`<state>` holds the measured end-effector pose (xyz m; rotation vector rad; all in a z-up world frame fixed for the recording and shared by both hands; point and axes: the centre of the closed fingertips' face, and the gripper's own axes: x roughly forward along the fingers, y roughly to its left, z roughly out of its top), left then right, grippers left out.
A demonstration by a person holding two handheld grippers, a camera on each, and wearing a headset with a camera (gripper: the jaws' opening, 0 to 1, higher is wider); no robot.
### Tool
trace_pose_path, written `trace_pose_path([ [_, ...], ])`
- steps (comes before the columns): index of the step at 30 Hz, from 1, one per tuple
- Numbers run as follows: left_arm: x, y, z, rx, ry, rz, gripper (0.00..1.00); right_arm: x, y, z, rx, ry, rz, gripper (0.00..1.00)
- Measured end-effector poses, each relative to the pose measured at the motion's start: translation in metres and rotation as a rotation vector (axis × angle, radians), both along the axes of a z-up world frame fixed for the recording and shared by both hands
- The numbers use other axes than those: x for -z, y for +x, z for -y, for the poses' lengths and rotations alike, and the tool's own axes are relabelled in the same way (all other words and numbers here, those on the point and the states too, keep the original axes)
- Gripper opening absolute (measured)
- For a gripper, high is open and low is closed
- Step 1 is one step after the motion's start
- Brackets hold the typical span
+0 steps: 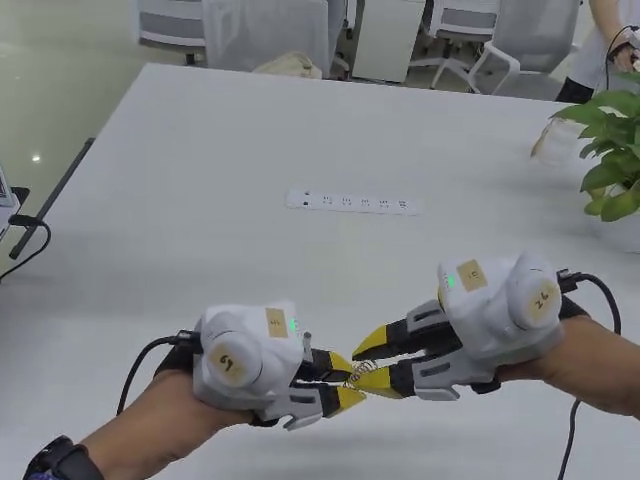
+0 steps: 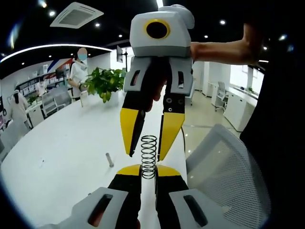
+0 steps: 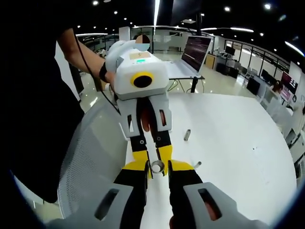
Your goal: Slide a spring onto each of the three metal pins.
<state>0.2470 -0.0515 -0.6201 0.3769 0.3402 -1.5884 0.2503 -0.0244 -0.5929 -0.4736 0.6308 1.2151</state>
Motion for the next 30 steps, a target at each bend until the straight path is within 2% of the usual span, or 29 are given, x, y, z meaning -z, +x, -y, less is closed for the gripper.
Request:
trace_pose_path([
  [6,-0.002,0.0,0.001,0.003,-0.006,0.003,0.02,0.001,-0.004,0.007,-0.083,-0.099,-0.003,0.18],
  [11,-0.003,-0.001,0.003,0.004,-0.01,0.004,0.02,0.003,-0.005,0.007,-0.126,-0.147,0.003,0.18],
  [21,-0.003,-0.002,0.005,0.011,-0.01,0.014,0.02,0.009,-0.008,0.004,-0.187,-0.201,0.006,0.14],
  [26,-0.003,-0.003,0.005,0.018,-0.006,0.02,0.02,0.011,-0.01,0.003,-0.206,-0.209,0.009,0.09],
  [30,-0.002,-0.004,0.006,0.02,-0.001,0.022,0.02,0.013,-0.011,0.004,-0.213,-0.216,0.007,0.09],
])
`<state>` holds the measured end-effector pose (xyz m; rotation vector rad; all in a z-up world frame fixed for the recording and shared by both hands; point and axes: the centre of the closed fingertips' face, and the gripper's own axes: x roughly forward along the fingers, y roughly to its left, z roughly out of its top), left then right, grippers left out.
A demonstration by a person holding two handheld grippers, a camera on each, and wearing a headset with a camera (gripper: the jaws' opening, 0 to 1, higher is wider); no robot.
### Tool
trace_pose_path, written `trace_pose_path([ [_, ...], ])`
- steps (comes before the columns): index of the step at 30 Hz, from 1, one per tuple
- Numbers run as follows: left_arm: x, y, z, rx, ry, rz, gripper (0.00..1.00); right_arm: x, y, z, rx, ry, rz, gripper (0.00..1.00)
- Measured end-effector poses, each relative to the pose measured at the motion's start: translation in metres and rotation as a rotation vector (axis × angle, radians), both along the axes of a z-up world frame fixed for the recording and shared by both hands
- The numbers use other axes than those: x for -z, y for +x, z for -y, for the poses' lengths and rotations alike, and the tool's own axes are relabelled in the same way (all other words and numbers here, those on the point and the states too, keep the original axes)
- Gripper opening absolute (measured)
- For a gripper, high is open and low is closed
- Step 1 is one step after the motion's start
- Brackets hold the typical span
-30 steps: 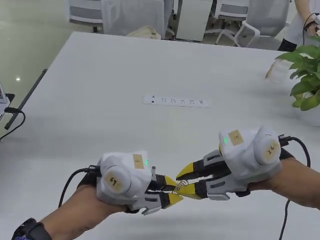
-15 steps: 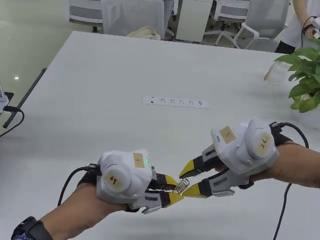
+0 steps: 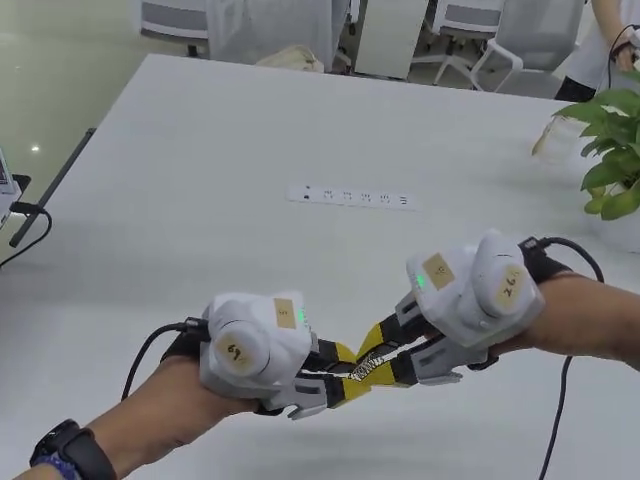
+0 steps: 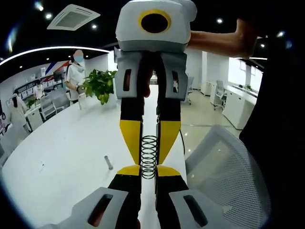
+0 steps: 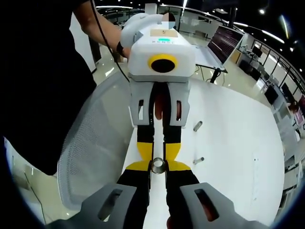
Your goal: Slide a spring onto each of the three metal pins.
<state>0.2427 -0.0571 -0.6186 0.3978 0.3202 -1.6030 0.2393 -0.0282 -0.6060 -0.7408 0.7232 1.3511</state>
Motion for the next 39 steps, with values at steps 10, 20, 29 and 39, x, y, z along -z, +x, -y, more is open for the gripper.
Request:
trace_pose_path([
  [10,0.004,0.001,0.0,-0.003,0.011,0.004,0.03,0.004,0.0,0.001,0.002,-0.009,0.002,0.08],
  [20,0.012,0.003,-0.003,-0.025,0.04,-0.006,0.17,0.006,0.001,0.002,0.011,-0.009,0.003,0.08],
  [29,0.02,0.003,-0.015,-0.052,0.055,-0.021,0.21,0.009,0.003,0.006,0.029,-0.008,-0.002,0.08],
  [39,0.026,0.01,-0.036,-0.125,0.052,-0.052,0.24,0.015,0.005,0.008,0.039,-0.019,-0.004,0.09],
])
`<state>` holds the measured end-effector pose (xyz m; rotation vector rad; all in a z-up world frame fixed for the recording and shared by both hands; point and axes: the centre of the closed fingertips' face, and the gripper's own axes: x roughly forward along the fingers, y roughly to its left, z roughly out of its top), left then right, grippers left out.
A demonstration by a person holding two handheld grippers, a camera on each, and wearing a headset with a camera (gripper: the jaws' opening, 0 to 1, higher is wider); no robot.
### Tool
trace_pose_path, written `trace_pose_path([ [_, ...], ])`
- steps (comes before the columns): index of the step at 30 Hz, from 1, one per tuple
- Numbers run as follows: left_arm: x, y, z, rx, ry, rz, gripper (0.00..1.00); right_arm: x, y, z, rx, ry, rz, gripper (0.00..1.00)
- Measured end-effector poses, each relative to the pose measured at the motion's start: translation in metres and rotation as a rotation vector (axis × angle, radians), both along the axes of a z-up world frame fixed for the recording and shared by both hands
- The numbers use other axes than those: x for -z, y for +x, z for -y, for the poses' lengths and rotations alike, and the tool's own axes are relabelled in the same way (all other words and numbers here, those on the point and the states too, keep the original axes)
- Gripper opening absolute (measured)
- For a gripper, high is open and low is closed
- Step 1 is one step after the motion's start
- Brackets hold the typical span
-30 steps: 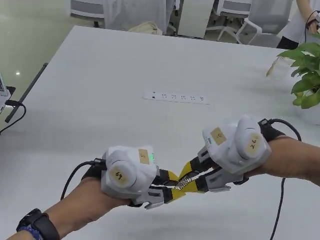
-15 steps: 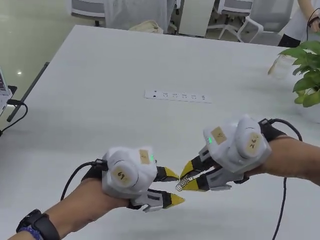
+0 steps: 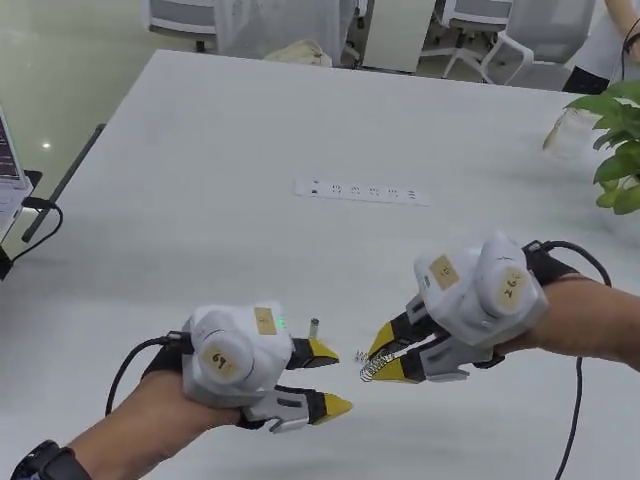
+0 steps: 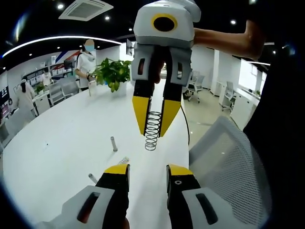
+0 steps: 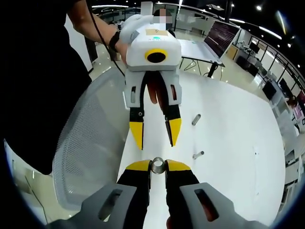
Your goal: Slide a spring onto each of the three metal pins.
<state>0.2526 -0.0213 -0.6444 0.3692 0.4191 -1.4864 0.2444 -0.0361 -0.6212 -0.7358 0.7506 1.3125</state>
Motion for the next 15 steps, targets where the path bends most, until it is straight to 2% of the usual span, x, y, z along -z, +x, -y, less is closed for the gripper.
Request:
trace_pose_path([
  [15,0.012,0.025,-0.062,-0.197,0.012,-0.026,0.32,0.017,0.015,0.011,0.037,-0.038,0.008,0.09],
])
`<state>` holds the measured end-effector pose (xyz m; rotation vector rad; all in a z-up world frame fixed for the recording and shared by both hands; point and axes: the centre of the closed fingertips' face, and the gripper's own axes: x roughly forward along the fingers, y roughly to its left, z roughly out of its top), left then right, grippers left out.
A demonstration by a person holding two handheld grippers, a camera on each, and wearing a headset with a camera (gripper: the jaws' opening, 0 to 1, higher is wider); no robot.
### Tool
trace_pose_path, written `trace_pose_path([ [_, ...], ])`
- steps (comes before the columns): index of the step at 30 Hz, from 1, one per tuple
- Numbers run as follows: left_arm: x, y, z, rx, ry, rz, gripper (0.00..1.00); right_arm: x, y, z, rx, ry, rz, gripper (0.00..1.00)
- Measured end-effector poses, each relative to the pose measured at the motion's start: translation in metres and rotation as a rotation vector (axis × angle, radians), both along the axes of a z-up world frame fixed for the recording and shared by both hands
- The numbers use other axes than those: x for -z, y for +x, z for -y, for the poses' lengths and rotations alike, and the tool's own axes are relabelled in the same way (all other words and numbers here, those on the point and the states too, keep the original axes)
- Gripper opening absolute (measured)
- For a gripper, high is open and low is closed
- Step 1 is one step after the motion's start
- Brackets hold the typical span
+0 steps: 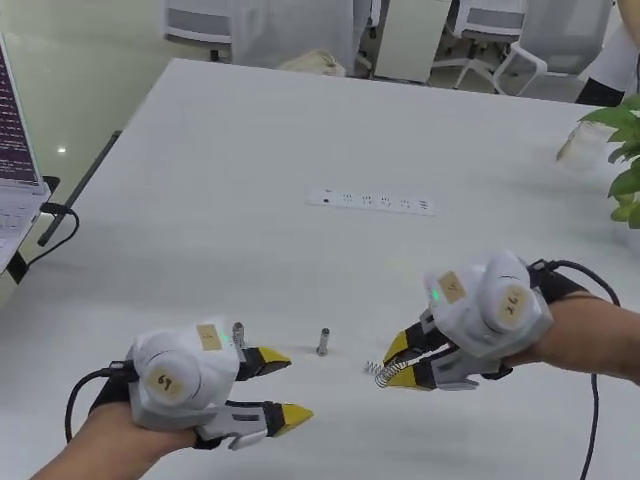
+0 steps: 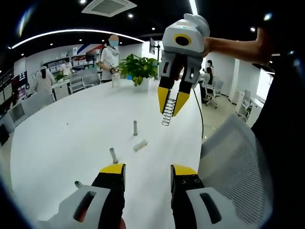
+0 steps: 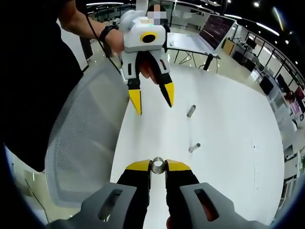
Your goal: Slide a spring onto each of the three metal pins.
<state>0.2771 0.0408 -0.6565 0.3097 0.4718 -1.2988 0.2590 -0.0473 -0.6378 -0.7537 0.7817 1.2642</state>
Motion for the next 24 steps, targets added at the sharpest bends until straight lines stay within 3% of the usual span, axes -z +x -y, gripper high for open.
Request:
trace_pose_path([
  [10,0.006,0.013,-0.038,-0.106,0.024,0.002,0.39,0.008,0.014,0.001,0.016,-0.012,0.01,0.09],
  [15,0.002,0.024,-0.056,-0.166,0.021,0.003,0.42,0.012,0.019,0.003,0.026,-0.019,0.014,0.09],
  [24,0.003,0.031,-0.081,-0.228,0.027,-0.005,0.48,0.02,0.028,0.012,0.041,-0.049,0.017,0.08],
])
